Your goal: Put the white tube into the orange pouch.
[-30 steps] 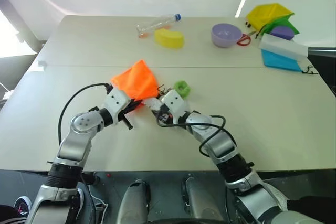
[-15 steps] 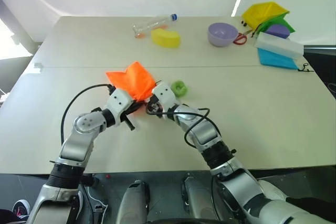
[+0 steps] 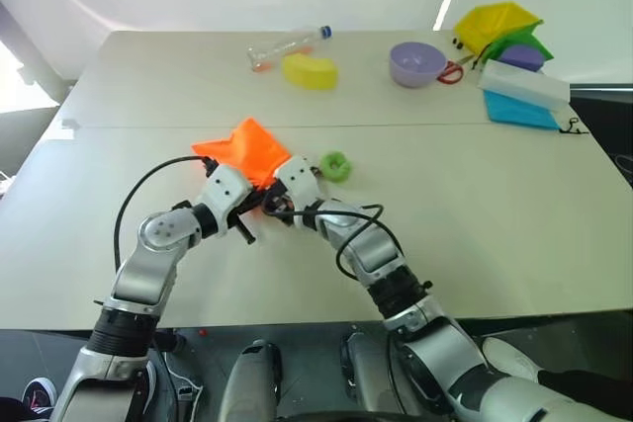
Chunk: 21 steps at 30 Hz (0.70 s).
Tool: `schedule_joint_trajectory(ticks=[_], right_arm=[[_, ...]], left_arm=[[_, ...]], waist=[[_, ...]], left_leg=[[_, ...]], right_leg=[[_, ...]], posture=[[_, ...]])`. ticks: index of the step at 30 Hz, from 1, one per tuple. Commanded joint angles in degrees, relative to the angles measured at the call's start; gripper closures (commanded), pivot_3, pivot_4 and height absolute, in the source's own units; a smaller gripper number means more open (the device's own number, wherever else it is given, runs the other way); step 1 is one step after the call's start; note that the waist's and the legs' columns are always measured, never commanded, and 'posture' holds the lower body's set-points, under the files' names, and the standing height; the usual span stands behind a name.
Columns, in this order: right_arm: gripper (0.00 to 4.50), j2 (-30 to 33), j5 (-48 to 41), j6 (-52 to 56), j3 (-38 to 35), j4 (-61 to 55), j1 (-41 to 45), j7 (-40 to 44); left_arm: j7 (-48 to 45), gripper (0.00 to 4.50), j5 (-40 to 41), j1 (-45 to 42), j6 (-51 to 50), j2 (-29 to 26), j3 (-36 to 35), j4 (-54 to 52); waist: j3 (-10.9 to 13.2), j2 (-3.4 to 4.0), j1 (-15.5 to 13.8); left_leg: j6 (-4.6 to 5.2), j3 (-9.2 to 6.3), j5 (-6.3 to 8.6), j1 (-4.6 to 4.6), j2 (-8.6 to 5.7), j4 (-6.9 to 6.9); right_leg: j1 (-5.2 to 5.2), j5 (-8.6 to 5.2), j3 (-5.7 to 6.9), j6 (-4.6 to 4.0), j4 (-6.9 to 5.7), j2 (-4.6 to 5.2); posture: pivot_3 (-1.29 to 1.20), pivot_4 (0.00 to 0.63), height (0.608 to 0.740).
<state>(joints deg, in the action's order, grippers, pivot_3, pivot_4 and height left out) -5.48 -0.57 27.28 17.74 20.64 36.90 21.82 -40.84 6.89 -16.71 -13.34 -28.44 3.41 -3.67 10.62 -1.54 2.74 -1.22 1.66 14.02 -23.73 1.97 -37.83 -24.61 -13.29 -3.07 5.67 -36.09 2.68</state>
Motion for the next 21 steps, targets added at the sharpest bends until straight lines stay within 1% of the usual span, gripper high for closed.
schedule_joint_trajectory(ticks=[1, 5, 11, 13, 15, 16, 17, 21], right_arm=[[2.71, -2.23, 0.16, -2.20, -0.46, 1.40, 2.44, -0.91], [2.71, -3.35, 0.47, -3.25, -1.79, 4.23, 3.78, -2.88], [2.71, -3.75, -0.45, -4.44, -1.07, 4.39, 3.40, -0.26], [1.68, -3.63, -1.17, -4.10, -0.82, 3.43, 2.87, 1.61], [0.95, -2.91, -0.14, -4.36, -0.11, 2.60, 2.43, 2.05], [0.37, -1.81, -0.10, -4.25, 0.75, 1.13, 1.84, 4.14], [0.04, -0.34, 0.42, -4.35, 1.77, -0.72, 1.09, 5.71], [0.04, 5.80, -0.13, -2.34, 3.67, -8.44, -1.76, 12.09]], left_arm=[[0.05, 4.50, 0.83, -0.25, -0.25, 0.15, -0.03, -3.36], [0.10, 4.50, 0.84, 0.00, -0.73, 0.22, 0.05, -3.98], [0.14, 4.50, 0.83, 0.10, -1.16, 0.29, -0.06, -4.17], [0.15, 4.50, 0.83, 0.01, -1.19, 0.27, -0.18, -3.96], [0.15, 4.50, 0.66, 0.07, -1.12, 0.16, -0.18, -3.91], [0.10, 4.50, 0.64, 0.20, -1.10, 0.05, -0.22, -3.94], [0.05, 4.50, 0.60, 0.34, -1.04, -0.13, -0.33, -3.88], [-0.35, 4.50, 0.33, 0.85, -0.34, -1.15, -0.85, -3.18]], waist=[[0.00, 0.00, 0.00], [0.00, 0.00, 0.10], [0.00, 0.00, 0.08], [0.00, 0.00, 0.10], [0.00, 0.00, 0.16], [0.00, 0.00, 0.15], [0.00, 0.01, 0.13], [0.00, 0.01, -0.17]], left_leg=[[0.00, 0.00, 0.00, 0.00, 0.00, 0.00], [0.00, -0.06, 0.00, 0.00, 0.01, 0.00], [0.00, -0.11, 0.00, 0.01, 0.01, 0.02], [0.00, -0.11, 0.00, 0.01, 0.01, 0.02], [0.00, -0.12, 0.00, 0.02, 0.01, 0.04], [0.00, -0.12, 0.00, 0.02, 0.01, 0.05], [0.00, -0.12, 0.00, 0.02, 0.01, 0.06], [0.00, -0.12, 0.00, 0.01, -0.02, 0.12]], right_leg=[[0.00, 0.00, -0.01, 0.00, 0.01, 0.01], [0.00, 0.00, 0.00, 0.00, -0.01, -0.01], [0.00, 0.00, 0.00, -0.01, -0.01, 0.02], [0.00, 0.00, -0.01, -0.01, -0.01, 0.02], [0.00, 0.00, 0.00, -0.01, -0.01, 0.01], [-0.01, 0.00, 0.00, -0.01, 0.00, 0.01], [-0.02, 0.00, 0.00, -0.01, 0.00, 0.00], [-0.02, 0.00, 0.00, 0.00, 0.04, 0.04]], posture=[[0.00, 0.150, 0.740], [0.00, 0.150, 0.740], [0.00, 0.150, 0.740], [0.00, 0.150, 0.740], [0.00, 0.150, 0.740], [0.00, 0.150, 0.740], [0.00, 0.150, 0.740], [0.00, 0.150, 0.740]])
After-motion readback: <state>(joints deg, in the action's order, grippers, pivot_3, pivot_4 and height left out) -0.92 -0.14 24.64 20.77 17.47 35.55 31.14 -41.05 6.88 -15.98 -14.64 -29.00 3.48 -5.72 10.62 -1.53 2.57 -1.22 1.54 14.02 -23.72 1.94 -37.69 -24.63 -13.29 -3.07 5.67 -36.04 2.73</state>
